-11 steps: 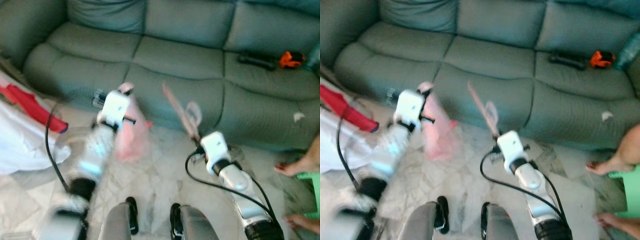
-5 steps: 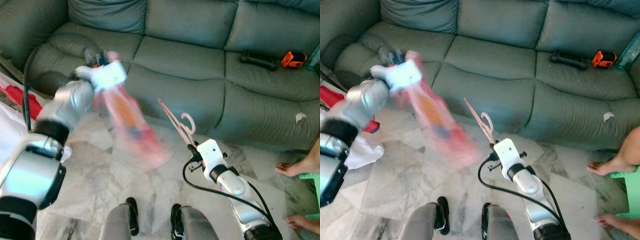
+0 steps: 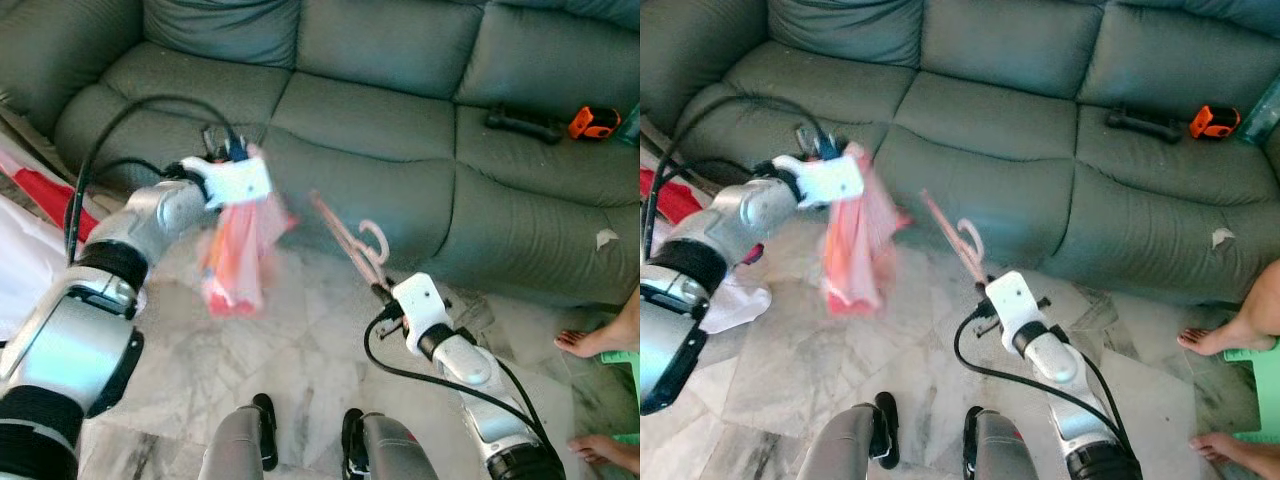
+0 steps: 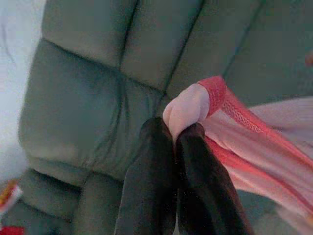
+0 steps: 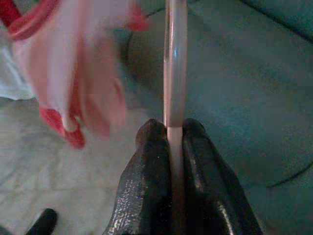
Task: Hang hanger
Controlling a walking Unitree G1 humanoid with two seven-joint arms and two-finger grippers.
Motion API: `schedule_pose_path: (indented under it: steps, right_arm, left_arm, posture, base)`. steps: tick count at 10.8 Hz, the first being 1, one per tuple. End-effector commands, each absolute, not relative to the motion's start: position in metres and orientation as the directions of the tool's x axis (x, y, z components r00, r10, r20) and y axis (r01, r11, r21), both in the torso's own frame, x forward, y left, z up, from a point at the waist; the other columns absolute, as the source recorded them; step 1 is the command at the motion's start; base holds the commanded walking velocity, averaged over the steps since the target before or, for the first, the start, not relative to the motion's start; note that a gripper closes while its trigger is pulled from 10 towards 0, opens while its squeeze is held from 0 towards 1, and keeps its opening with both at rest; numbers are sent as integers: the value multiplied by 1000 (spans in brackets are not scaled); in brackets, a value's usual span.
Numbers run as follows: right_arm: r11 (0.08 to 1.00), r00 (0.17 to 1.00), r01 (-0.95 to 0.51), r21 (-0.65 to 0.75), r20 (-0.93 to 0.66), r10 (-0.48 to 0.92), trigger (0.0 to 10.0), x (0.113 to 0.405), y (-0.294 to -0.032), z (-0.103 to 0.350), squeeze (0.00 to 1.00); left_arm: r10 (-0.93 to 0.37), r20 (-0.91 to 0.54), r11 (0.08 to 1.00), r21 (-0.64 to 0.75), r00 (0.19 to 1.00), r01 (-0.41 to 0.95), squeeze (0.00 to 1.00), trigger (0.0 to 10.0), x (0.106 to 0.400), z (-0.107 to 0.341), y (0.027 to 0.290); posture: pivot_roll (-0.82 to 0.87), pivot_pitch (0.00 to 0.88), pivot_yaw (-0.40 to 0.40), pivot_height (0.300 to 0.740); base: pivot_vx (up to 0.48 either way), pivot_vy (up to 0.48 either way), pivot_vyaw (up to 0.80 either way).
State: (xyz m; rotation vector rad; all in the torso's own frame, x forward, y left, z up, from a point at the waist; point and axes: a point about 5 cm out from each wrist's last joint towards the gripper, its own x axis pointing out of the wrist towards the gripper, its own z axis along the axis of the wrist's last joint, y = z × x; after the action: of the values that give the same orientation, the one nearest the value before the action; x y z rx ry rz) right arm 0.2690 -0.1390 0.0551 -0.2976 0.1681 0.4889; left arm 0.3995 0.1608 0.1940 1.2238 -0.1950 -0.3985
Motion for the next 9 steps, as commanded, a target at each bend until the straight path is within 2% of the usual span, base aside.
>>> schedule_pose_path:
  steps: [1, 2, 3, 4, 6, 7, 9]
  right_arm:
    - [828, 855, -512, -229, -230, 465, 10000, 266, -137, 56, 0]
    - [816, 842, -533, -224, -237, 485, 10000, 267, -136, 57, 0]
    - [796, 830, -553, -244, -248, 500, 10000, 268, -135, 58, 0]
    - [795, 831, -551, -254, -248, 498, 10000, 268, -136, 58, 0]
    - [773, 815, -576, -267, -268, 514, 10000, 264, -133, 54, 0]
    - [768, 808, -585, -261, -270, 524, 10000, 263, -131, 53, 0]
    - [757, 795, -602, -254, -281, 538, 10000, 264, -129, 53, 0]
  left_arm:
    - [-355, -77, 345, 916, 932, 207, 0, 10000, 401, 191, 166]
    - [-293, -66, 387, 904, 954, 181, 0, 10000, 402, 188, 171]
    - [-176, -69, 557, 816, 982, 157, 0, 10000, 405, 185, 180]
    - [5, -113, 785, 616, 994, 67, 0, 10000, 407, 179, 193]
    - [63, -86, 790, 613, 994, 3, 0, 10000, 408, 181, 196]
    - [53, -103, 823, 567, 993, 15, 0, 10000, 408, 180, 190]
    - [-34, -108, 801, 591, 994, 92, 0, 10000, 409, 181, 177]
  posture:
    - [-79, 234, -10, 740]
    - [-77, 235, -11, 740]
    - [-81, 232, -12, 740]
    - [-82, 232, -13, 740]
    - [-81, 230, -12, 740]
    - [-81, 229, -13, 740]
    - [-81, 227, -12, 740]
  base:
    - [0, 0, 0]
    - [0, 0, 0]
    - [0, 0, 0]
    - [0, 0, 0]
    - [0, 0, 0]
    - [0, 0, 0]
    - [0, 0, 0]
